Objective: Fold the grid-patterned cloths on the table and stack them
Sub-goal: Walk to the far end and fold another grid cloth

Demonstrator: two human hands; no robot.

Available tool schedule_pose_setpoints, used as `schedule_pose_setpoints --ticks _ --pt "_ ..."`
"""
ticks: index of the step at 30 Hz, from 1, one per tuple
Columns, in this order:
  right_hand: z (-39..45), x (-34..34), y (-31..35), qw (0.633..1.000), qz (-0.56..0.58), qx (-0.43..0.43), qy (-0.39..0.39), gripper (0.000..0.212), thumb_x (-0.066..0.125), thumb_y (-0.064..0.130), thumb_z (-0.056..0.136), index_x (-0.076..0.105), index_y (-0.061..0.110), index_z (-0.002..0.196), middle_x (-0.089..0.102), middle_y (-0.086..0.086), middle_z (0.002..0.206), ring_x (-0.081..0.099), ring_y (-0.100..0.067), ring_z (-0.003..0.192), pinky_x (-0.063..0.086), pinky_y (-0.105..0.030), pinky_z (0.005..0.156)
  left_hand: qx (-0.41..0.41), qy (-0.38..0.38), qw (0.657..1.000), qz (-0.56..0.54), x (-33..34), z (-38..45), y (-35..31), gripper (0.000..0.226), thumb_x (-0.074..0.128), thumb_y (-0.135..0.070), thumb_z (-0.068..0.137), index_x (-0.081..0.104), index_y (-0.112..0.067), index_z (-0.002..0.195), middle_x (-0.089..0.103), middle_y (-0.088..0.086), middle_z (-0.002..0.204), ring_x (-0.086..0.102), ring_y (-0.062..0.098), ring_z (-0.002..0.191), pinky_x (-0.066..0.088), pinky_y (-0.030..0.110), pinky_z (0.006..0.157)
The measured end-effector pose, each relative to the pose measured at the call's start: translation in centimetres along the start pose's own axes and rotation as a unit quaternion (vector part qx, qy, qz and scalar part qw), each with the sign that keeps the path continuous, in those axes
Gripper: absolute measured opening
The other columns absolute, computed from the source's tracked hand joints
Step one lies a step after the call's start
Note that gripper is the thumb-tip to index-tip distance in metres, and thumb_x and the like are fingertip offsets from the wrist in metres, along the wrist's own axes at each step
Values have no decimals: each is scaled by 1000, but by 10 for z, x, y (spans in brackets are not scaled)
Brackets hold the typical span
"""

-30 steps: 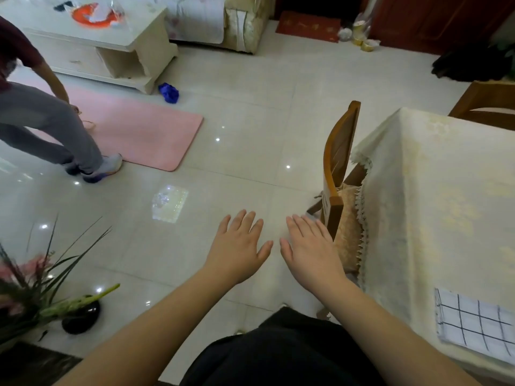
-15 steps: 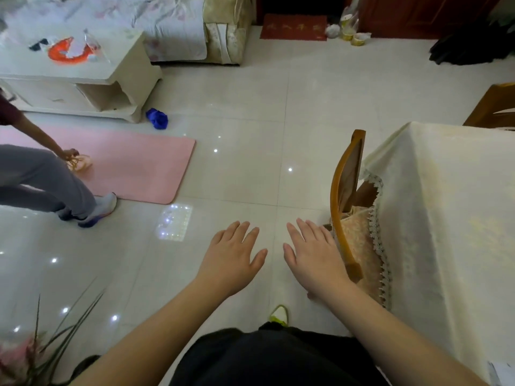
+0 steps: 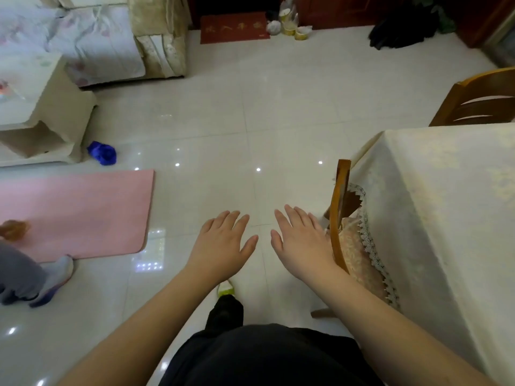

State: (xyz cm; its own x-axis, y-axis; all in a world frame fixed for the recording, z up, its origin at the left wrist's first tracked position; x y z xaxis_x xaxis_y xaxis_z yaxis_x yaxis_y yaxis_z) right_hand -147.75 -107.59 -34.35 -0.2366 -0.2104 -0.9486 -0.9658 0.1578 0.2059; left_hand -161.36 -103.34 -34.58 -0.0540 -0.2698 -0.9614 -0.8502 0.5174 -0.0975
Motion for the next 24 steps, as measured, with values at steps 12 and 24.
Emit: schedule_pose_setpoints --ticks 12,24 --pt "125 -30 28 994 0 104 -12 61 13 47 101 26 20 154 26 -6 160 18 -24 149 8 -42 121 115 3 993 25 -61 141 79 88 -6 -64 82 27 -24 152 33 0 157 27 21 146 22 39 117" --pt "238 -84 -85 972 31 222 -69 73 7 52 93 41 19 148 38 -7 155 27 -28 146 14 -44 119 270 1 961 56 -108 329 2 79 -1 -56 88 32 -21 151 41 0 153 35 19 142 28 39 114"
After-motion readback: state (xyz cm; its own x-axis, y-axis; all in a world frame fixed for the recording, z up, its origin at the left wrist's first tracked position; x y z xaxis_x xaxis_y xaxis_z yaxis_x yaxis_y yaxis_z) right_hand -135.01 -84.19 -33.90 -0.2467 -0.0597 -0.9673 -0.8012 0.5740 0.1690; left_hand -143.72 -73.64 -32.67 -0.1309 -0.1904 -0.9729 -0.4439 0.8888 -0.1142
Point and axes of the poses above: each hand's wrist, its own z-axis towards the middle knuckle, its own x-axis out of the palm, y = z × x, the point moved 9 cm from there along z, towards the middle knuckle
